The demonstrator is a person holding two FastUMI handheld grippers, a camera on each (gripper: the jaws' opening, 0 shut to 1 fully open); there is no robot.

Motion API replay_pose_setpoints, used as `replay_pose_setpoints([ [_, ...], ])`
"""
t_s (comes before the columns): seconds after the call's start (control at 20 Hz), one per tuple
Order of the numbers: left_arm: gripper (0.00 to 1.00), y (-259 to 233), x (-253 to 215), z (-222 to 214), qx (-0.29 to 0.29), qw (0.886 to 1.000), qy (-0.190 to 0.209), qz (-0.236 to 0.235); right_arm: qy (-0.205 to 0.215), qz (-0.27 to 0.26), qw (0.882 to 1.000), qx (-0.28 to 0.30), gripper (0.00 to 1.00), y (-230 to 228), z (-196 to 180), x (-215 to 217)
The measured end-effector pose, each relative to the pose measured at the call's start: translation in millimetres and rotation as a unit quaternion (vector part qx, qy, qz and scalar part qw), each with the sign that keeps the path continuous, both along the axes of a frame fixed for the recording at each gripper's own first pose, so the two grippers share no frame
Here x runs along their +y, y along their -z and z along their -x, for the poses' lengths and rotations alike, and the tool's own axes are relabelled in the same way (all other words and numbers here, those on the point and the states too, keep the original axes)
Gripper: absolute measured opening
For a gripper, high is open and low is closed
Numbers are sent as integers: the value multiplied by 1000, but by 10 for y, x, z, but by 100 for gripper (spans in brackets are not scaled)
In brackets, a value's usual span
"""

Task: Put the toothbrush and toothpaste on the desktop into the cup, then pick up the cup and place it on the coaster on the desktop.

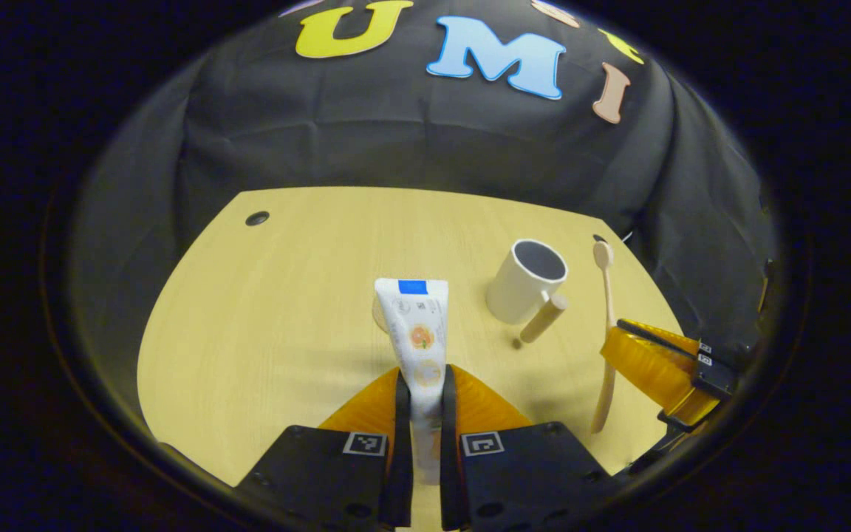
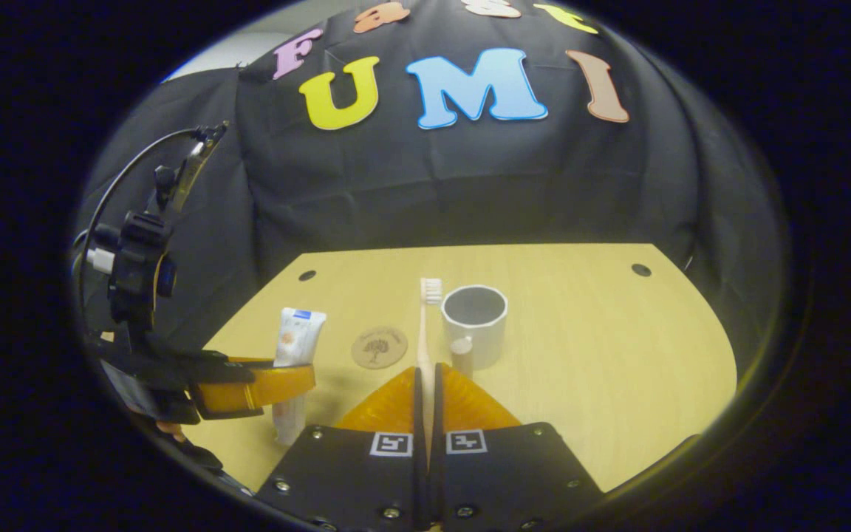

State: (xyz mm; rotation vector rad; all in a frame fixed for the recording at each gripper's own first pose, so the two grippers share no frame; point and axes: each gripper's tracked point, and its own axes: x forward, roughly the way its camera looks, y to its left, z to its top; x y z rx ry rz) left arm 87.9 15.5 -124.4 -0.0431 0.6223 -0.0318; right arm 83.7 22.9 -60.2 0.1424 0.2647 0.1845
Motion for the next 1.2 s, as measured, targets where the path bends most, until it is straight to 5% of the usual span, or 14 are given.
replay_pose_setpoints([
  [0.75,22,-805,-264,-907,-157,987,9,27,24,-21,981,-190,2,-1111,-738,-230],
  [1.2,21,-1382,-368,-1361,-280,959,14,35,31,-31,968,-248,2,-1192,-1238,-409],
])
